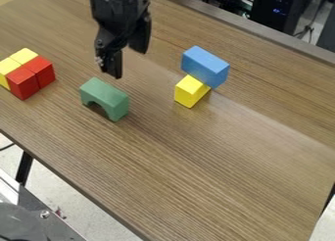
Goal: Put the green object and put at the top
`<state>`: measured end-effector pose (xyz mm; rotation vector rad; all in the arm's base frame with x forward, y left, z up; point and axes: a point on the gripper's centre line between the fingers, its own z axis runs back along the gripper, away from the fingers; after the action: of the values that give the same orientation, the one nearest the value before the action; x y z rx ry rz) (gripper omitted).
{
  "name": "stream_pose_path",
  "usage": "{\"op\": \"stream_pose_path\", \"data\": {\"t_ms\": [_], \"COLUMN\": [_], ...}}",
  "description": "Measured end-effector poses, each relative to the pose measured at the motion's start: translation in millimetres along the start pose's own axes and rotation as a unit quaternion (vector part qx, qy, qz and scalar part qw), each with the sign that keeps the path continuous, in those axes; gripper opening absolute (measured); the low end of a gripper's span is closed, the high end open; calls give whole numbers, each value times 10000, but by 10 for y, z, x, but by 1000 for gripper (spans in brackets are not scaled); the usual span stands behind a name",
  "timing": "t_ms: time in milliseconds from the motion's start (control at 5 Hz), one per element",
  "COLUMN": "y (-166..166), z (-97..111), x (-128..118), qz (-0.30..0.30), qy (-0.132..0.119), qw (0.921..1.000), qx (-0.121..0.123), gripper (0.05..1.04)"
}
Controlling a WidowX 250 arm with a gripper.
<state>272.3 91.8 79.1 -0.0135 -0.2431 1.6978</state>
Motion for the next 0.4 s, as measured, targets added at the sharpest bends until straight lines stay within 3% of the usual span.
{"op": "stream_pose_path", "data": {"t_ms": [400], "y": [152], "z": [-172], "x": [50], "qz": [-114], "qy": [-99], "qw": [9994], "qx": [318], "gripper": [999]}}
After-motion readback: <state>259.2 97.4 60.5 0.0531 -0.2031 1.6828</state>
